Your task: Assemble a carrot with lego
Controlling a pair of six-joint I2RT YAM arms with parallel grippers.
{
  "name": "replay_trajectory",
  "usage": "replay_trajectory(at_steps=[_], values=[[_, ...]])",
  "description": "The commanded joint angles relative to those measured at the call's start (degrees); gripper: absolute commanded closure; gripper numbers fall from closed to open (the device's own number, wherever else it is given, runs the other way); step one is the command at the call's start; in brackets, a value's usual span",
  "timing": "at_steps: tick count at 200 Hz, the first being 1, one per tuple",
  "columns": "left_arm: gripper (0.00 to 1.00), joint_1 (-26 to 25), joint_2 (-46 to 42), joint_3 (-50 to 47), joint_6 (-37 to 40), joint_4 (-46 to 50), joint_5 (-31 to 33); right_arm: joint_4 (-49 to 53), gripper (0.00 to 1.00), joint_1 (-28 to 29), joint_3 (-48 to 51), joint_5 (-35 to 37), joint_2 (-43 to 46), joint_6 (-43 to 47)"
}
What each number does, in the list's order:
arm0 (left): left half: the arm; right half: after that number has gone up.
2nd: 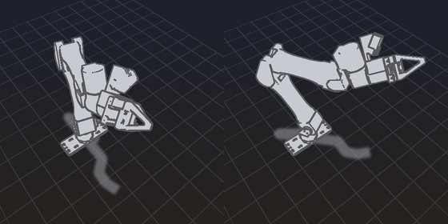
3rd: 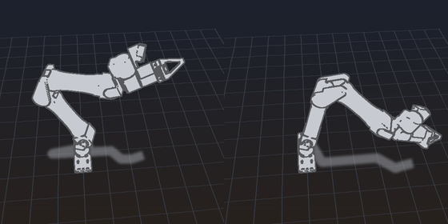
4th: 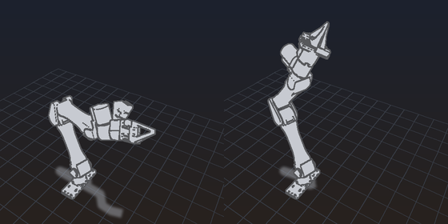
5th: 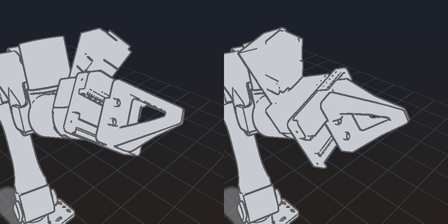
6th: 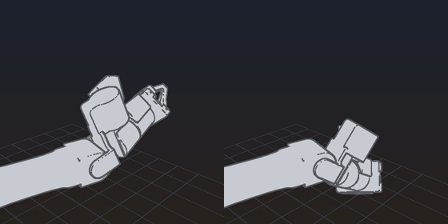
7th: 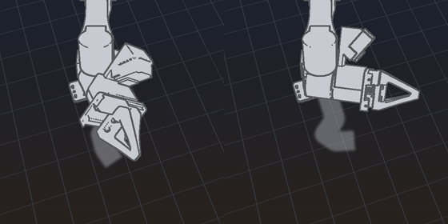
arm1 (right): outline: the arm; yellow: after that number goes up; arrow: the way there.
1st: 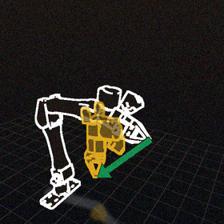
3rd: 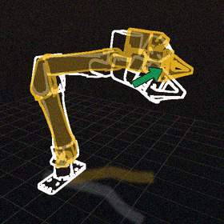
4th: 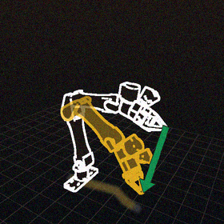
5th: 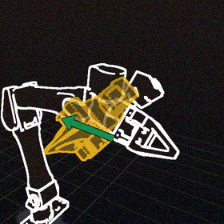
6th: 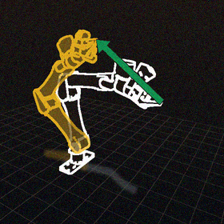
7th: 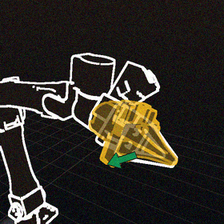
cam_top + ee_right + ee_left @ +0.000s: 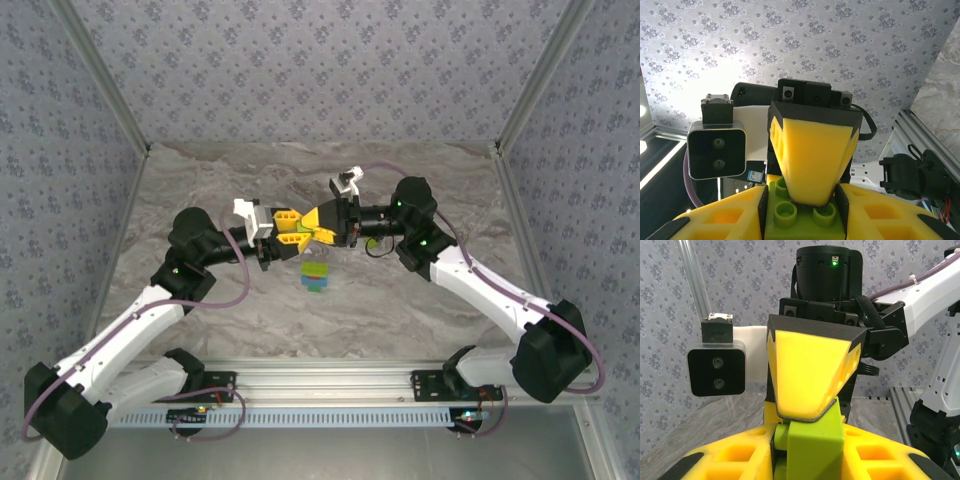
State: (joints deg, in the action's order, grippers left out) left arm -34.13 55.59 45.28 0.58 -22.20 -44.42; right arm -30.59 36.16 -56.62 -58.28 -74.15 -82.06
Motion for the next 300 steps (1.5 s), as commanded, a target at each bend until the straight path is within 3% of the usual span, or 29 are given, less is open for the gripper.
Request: replay_trajectory(at_steps=[1,135,237,266,300], values=[[0.69,0.20,0.23,2.43,0.60,0.52,-0.32,-0.23,0.59,0.63,-1.39,-0.96,1.99,1.65],[0.69,0.20,0.17,2.72,1.16,1.35,-0.45,2.01,0.55,1.67,-2.18,-1.31,2.74,3.43],[0.70,0.20,-0.40,2.48,0.91,1.67,-0.75,3.36,0.61,1.59,-2.27,-0.61,2.97,4.91],[0.61,0.20,-0.44,2.54,0.63,1.79,-0.74,4.38,0.65,1.57,-2.53,-0.61,3.14,5.76],[0.38,0.16,-1.09,2.45,0.94,3.64,-0.34,9.00,0.66,1.04,-2.89,-0.26,3.97,9.35]])
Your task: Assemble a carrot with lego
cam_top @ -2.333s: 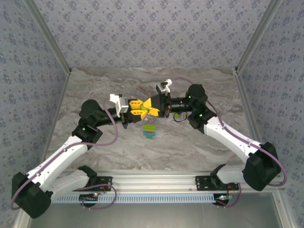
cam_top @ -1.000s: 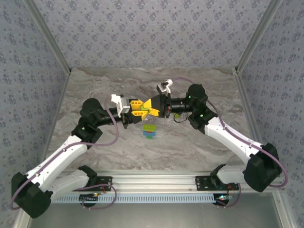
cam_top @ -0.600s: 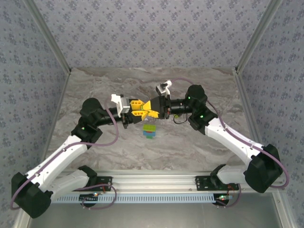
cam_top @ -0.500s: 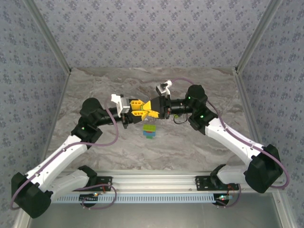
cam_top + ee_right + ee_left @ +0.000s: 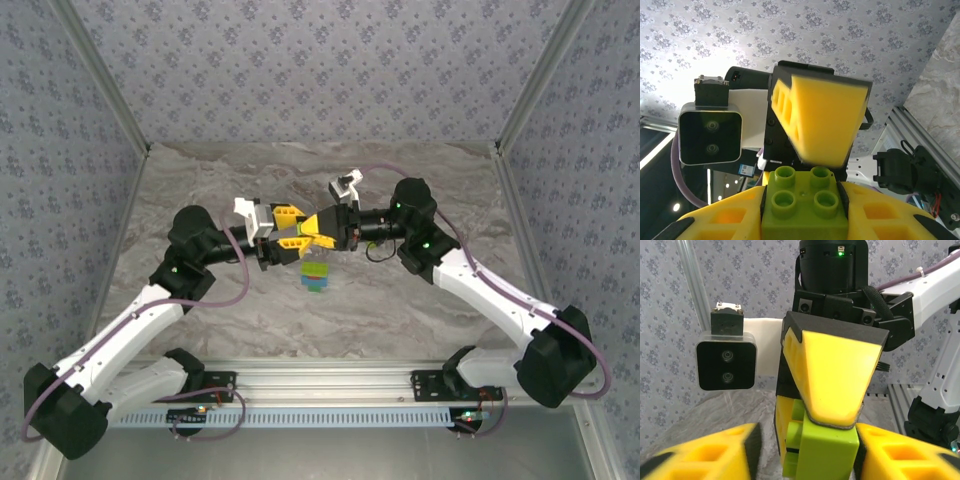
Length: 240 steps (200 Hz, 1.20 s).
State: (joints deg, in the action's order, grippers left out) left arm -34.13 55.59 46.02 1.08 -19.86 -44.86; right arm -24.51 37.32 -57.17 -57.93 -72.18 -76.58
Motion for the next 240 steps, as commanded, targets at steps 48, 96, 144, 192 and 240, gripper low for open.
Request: replay_trajectory(at_steps=[48,96,144,192,240], values=[[0.16,0.20,-6.21,-0.65,3.38,9.63,3.21,11.39,0.68,-4.06,-1.73,0.24,4.47,10.62],[0.15,0.20,-10.54,-1.51,-1.32,21.45,19.31,30.77,0.68,-10.05,-1.37,4.72,9.13,31.74],[0.42,1.04,7.52,8.71,-16.93,35.43,19.99,24.34,0.70,-10.01,15.15,18.42,17.64,57.20],[0.47,-1.62,12.30,6.44,-14.16,34.07,16.56,-4.93,0.71,-9.44,36.17,24.64,16.65,64.46],[0.02,-1.51,-9.98,-20.78,-7.47,0.93,27.88,-1.24,0.72,-9.08,33.66,23.40,13.20,66.79]])
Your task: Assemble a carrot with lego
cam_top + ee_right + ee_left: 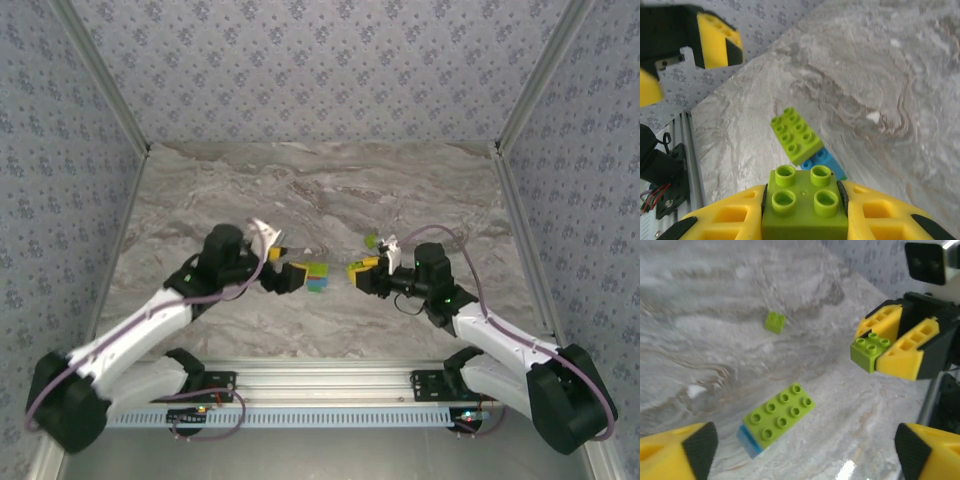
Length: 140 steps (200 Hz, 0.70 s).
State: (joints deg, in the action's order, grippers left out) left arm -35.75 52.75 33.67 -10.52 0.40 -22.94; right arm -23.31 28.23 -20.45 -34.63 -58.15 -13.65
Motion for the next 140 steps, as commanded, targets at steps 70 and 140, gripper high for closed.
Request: replay_trajectory(at_steps=[70,140], values=[[0.02,4.83,4.82,-17.67,19.13,-39.91,-5.84,2.28,0.71,-1.01,-6.98,-4.09,-1.57,3.77],[0.03,11.67,27.64,-11.75,21.76,-49.12,-21.25,5.38,0.70,-3.00,-11.43,-8.48,-5.79,3.78]])
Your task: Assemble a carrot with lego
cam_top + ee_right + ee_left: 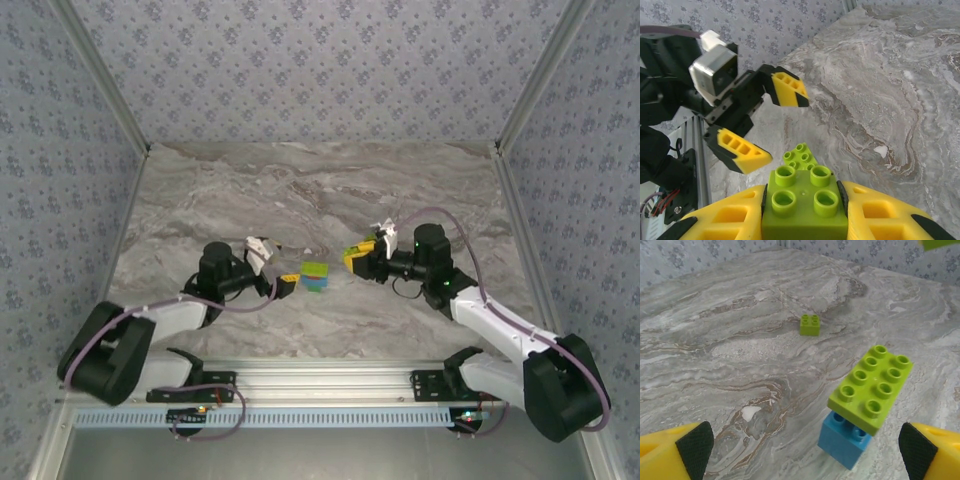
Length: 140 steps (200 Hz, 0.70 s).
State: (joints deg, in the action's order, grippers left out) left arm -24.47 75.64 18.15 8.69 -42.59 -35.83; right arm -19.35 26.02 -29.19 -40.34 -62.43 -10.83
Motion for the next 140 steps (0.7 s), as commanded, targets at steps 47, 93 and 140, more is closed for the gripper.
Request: replay_trajectory(at_steps=[47,93,140], values=[[0.04,-1.48,6.57,6.26,3.88,-3.41,-10.44,0.54,0.69,-1.57,-4.11,-4.60,-5.31,-0.02],[0.05,-5.71,9.57,8.09,5.73,-0.44,-10.23,-1.24,0.69,-1.54,-4.40,-5.27,-7.09,-1.11],[0.05,-6.70,11.12,9.24,7.11,3.11,-10.46,-1.11,0.69,-2.02,-4.63,-5.69,-6.65,-1.38]])
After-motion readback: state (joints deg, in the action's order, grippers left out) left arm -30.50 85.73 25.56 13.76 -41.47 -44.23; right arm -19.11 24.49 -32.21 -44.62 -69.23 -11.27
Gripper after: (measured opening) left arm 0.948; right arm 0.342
